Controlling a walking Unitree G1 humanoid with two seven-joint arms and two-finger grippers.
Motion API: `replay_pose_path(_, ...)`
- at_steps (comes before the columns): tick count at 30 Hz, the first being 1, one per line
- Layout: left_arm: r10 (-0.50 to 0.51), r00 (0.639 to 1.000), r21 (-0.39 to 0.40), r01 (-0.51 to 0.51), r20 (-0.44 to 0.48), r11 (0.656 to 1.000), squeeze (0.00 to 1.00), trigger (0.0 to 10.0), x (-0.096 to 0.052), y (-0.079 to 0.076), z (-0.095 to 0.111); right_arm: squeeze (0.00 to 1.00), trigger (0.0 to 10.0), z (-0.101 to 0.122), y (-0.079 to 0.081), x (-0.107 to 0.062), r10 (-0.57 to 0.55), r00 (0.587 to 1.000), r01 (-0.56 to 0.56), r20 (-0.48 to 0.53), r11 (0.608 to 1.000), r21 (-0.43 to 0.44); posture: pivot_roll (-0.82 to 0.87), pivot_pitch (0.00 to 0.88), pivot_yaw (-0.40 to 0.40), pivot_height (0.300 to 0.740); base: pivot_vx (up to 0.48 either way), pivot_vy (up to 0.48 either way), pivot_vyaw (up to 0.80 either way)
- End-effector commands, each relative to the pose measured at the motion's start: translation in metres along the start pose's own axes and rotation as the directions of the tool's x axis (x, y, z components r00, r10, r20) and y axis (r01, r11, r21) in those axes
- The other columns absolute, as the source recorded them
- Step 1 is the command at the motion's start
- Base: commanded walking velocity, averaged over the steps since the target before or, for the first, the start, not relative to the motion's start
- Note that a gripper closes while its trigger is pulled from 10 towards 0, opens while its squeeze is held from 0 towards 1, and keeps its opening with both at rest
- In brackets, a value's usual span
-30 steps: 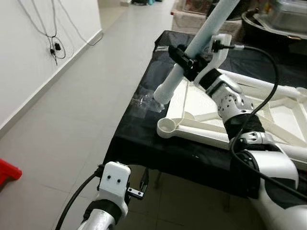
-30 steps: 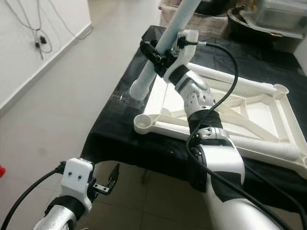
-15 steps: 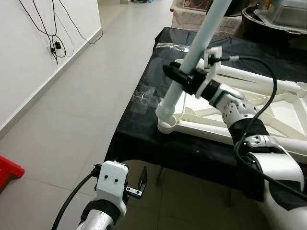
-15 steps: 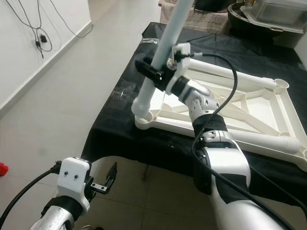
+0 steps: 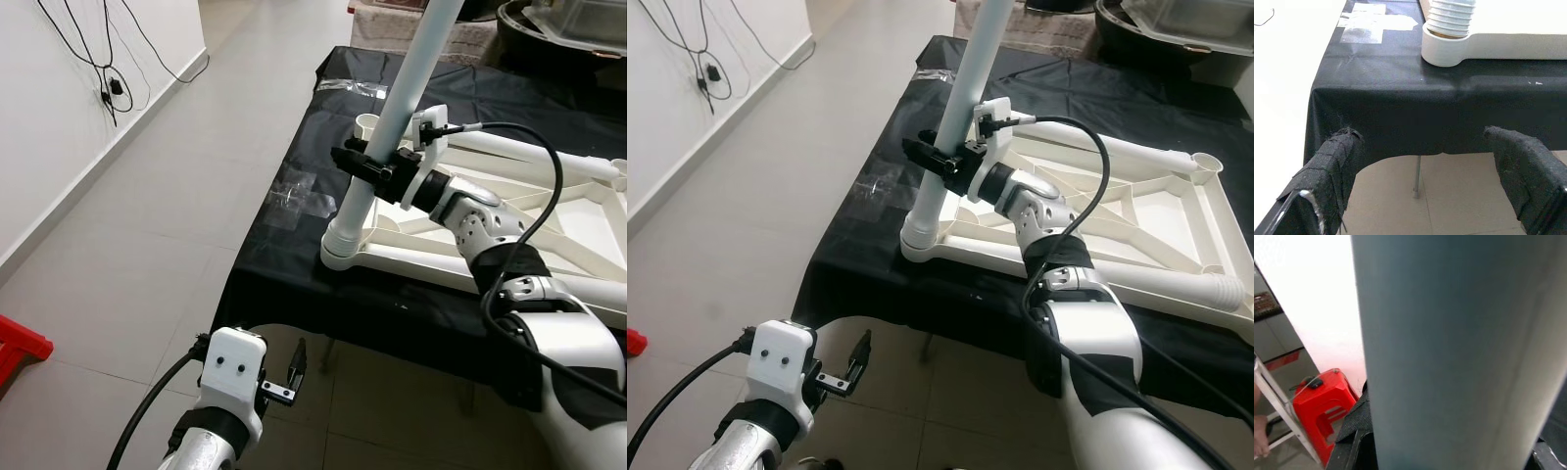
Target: Building children table
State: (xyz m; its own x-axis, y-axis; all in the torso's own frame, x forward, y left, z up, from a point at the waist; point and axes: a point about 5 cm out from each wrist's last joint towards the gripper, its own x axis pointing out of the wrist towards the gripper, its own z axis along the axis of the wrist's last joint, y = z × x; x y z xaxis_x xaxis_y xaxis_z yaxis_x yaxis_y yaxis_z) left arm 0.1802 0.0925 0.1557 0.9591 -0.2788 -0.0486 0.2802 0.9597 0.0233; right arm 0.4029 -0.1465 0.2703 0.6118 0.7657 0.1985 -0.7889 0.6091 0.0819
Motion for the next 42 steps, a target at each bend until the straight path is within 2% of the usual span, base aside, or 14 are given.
replay_pose_path(1,-0.052,0.999,-0.032,0.053,0.008,0.998,0.00,10.0,-0.003,-0.014,0.003,0.00,10.0,-0.012,-0.003,-0.005,-0.034,0.999,0.034,-0.031,0.999,-0.002,0.06,0.218,-0.066,0.740,0.000,0.000,0.00)
replay_pose_path(13,-0.051,0.999,-0.027,0.051,0.006,0.998,0.00,10.0,-0.003,-0.014,0.003,0.00,10.0,-0.024,0.001,-0.003,-0.037,0.996,0.031,-0.075,0.996,-0.078,0.06,0.221,-0.065,0.740,0.000,0.000,0.00)
replay_pose_path(21,-0.049,0.999,-0.028,0.050,0.007,0.998,0.00,10.0,-0.003,-0.014,0.005,0.00,10.0,-0.043,0.005,0.002,-0.115,0.982,0.093,-0.152,0.985,-0.147,0.06,0.233,-0.066,0.740,0.000,0.000,0.00)
replay_pose_path(26,-0.048,0.999,-0.028,0.048,0.007,0.998,0.00,10.0,-0.003,-0.014,0.005,0.00,10.0,-0.046,0.007,0.005,-0.120,0.979,0.094,-0.164,0.983,-0.155,0.06,0.236,-0.067,0.740,0.000,0.000,0.00)
replay_pose_path(34,-0.045,0.999,-0.030,0.045,0.008,0.999,0.00,10.0,-0.003,-0.015,0.006,0.00,10.0,-0.049,0.012,0.010,-0.139,0.974,0.095,-0.181,0.968,-0.232,0.05,0.238,-0.071,0.740,0.000,0.000,0.00)
replay_pose_path(37,-0.045,0.999,-0.031,0.045,0.007,0.999,0.00,10.0,-0.003,-0.015,0.005,0.00,10.0,-0.050,0.017,0.012,-0.121,0.978,0.071,-0.171,0.960,-0.269,0.05,0.234,-0.071,0.740,0.000,0.000,0.00)
replay_pose_path(42,-0.045,0.999,-0.032,0.045,0.005,0.998,0.00,10.0,-0.003,-0.015,0.005,0.00,10.0,-0.055,0.024,0.012,-0.076,0.983,0.029,-0.167,0.964,-0.266,0.05,0.228,-0.073,0.740,0.000,0.000,0.00)
